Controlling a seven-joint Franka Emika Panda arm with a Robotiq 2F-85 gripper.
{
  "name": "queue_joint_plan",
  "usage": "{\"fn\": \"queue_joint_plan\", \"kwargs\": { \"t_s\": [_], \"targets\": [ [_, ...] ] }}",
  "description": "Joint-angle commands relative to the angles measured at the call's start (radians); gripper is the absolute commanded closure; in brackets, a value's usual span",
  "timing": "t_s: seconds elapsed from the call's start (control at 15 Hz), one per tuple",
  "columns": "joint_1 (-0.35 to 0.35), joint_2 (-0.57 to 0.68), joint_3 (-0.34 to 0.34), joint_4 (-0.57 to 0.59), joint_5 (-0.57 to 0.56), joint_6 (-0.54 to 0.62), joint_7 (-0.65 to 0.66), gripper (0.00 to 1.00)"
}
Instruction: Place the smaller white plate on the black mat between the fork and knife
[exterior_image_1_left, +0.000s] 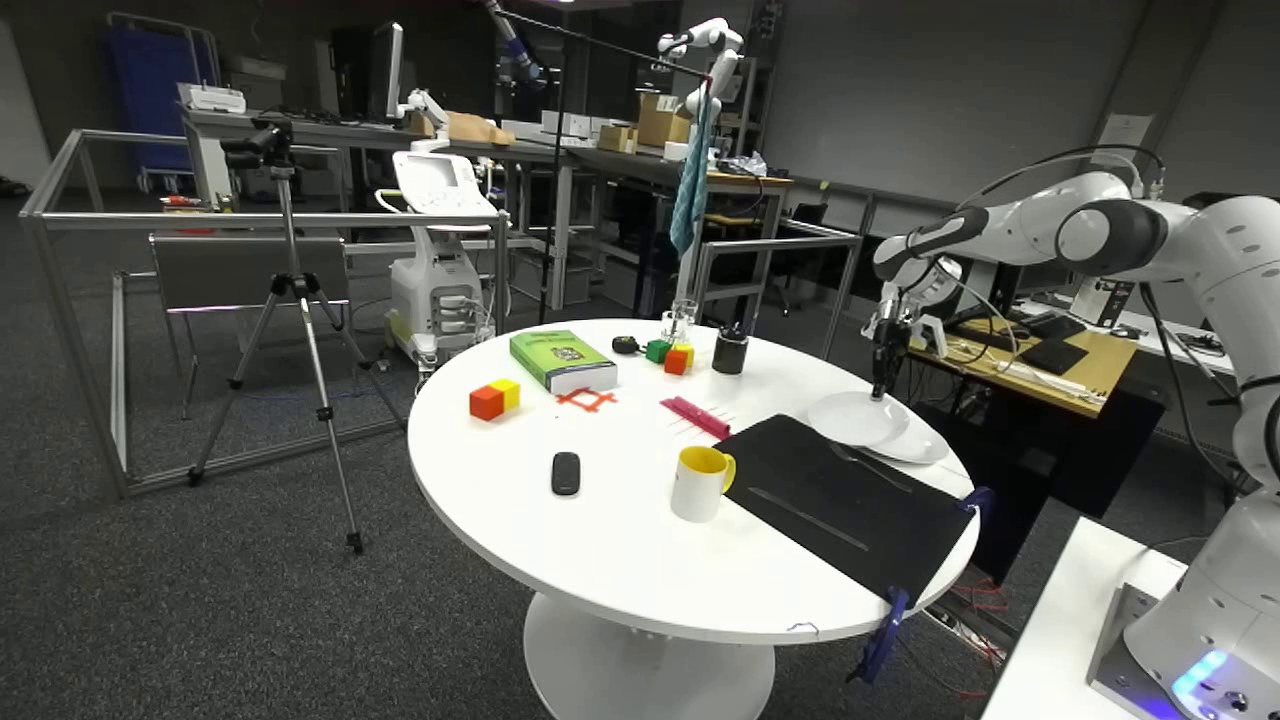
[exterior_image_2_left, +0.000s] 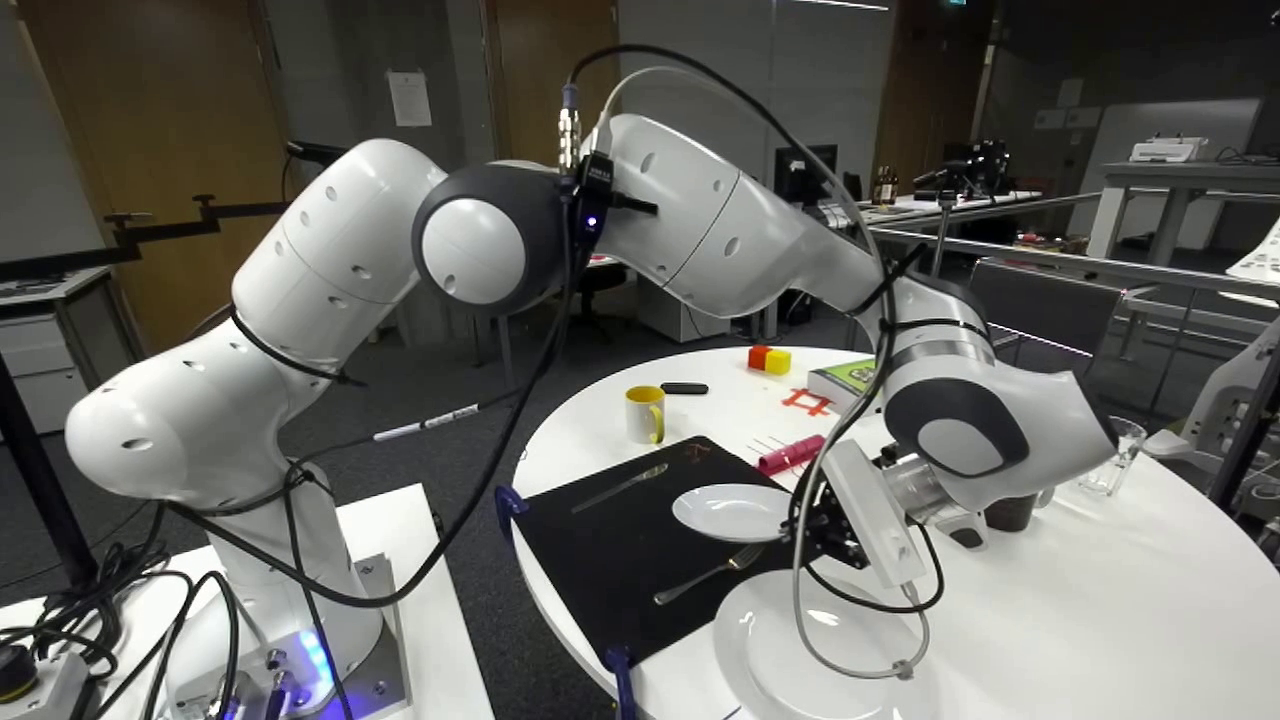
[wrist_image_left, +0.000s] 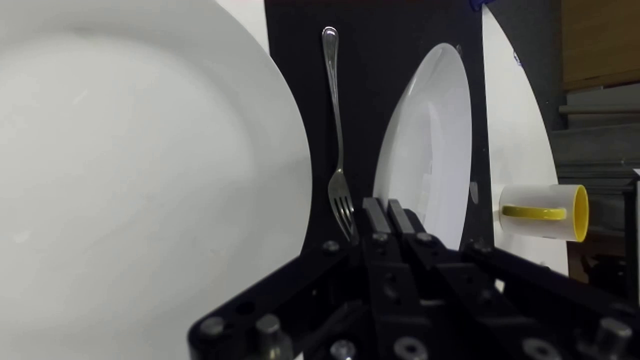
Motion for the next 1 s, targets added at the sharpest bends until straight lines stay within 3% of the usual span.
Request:
{"fn": "queue_joint_plan", "kwargs": {
  "t_s": [0.0, 0.93],
  "targets": [
    [0.008, -0.014, 0.000, -0.008, 0.013, 0.007, -0.009, 0.99],
    [0.064, -0.045, 0.022, -0.096, 0.020, 0.107, -0.044, 0.99]
  ]
}}
